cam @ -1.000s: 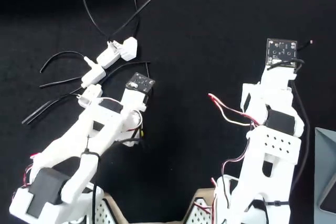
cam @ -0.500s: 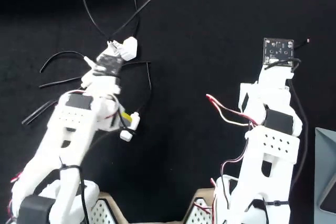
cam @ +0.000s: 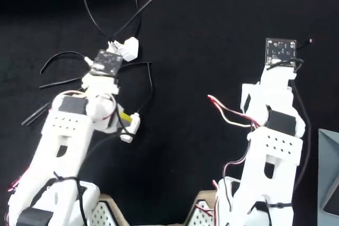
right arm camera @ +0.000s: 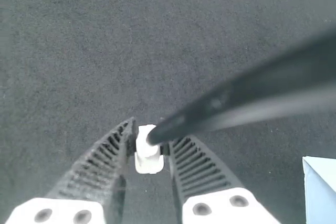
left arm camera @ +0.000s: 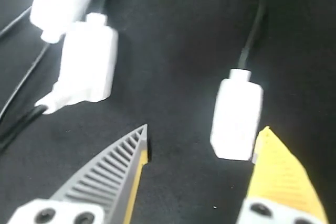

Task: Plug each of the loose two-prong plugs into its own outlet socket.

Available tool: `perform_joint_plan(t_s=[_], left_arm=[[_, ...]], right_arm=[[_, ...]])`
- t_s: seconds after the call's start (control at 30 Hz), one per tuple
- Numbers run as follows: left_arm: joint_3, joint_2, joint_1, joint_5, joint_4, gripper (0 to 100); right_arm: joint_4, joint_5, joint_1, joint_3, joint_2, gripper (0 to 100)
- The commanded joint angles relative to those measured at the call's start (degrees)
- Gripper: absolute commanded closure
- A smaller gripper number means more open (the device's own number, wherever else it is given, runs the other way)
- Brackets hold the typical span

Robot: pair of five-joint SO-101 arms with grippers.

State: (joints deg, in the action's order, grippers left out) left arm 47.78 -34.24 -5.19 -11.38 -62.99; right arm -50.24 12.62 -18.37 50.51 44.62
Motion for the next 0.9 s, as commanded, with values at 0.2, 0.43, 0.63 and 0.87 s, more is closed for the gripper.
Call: perform_joint_plan(t_s=[0.2, 0.43, 0.63, 0.87], left_arm=[[6.4, 3.6, 7.0, -1.1, 12.8, 68], [5.9, 11.9, 11.6, -6.8, 15.6, 68], [-3.4, 12.0, 12.1, -6.3, 6.3, 68], [-10.3, 12.0, 4.6, -1.9, -3.4, 68]], right_arm=[[0.7, -0.4, 0.8, -0.3, 0.3, 98.6], [0.7, -0.4, 0.8, -0.3, 0.3, 98.6], [0.7, -0.4, 0.8, -0.2, 0.3, 98.6], [0.7, -0.4, 0.8, -0.2, 0.3, 98.6]])
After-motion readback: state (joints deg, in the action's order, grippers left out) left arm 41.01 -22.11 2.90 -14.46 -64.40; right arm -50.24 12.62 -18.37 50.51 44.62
